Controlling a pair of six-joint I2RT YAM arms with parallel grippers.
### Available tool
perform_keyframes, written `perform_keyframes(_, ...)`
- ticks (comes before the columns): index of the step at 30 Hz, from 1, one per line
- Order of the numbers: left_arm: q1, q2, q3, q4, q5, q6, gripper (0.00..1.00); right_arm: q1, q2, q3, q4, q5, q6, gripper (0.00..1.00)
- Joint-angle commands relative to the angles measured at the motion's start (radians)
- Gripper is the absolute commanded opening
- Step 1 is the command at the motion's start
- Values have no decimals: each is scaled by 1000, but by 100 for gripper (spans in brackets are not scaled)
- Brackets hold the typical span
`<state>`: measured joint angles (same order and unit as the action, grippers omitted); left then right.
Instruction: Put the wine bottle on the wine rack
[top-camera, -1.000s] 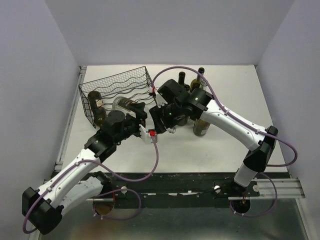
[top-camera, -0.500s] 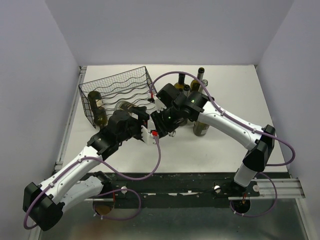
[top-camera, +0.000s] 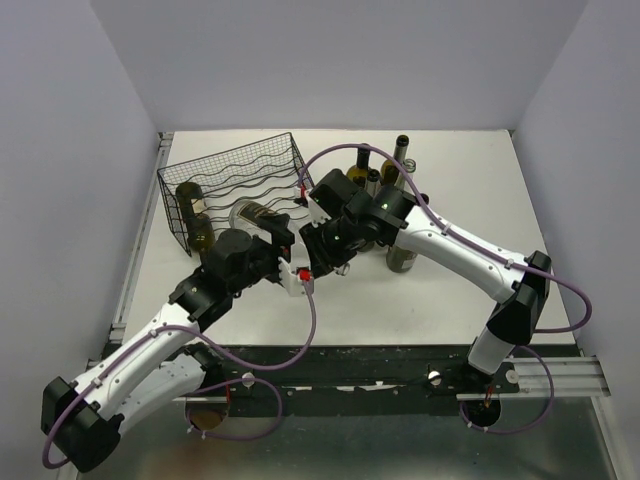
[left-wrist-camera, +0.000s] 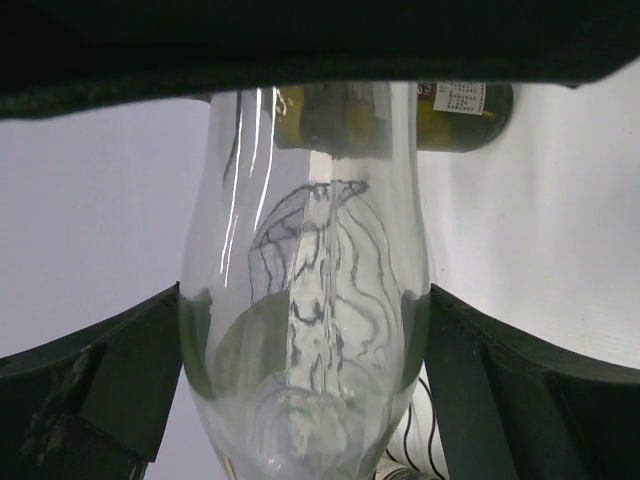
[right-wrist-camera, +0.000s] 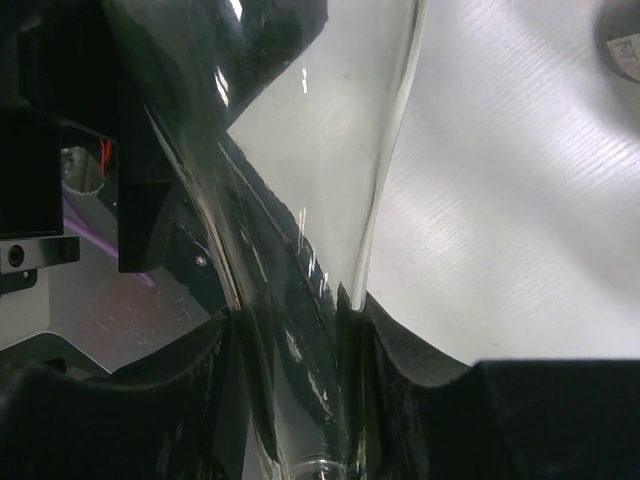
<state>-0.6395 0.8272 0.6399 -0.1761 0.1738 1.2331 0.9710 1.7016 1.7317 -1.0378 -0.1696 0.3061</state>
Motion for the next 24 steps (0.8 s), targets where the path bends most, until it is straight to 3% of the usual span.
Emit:
perform_keyframes(1, -3, -91, -48, 92, -36, 68, 99, -11, -63, 46, 44, 120, 25, 1)
perform_keyframes(12, -5, -214, -118, 70, -39, 28, 99, -12, -68, 46, 93, 124, 30, 1)
perform_keyframes(24, -6, -441, -169, 426, -164, -521, 99, -2, -76, -43, 177, 45, 30, 1)
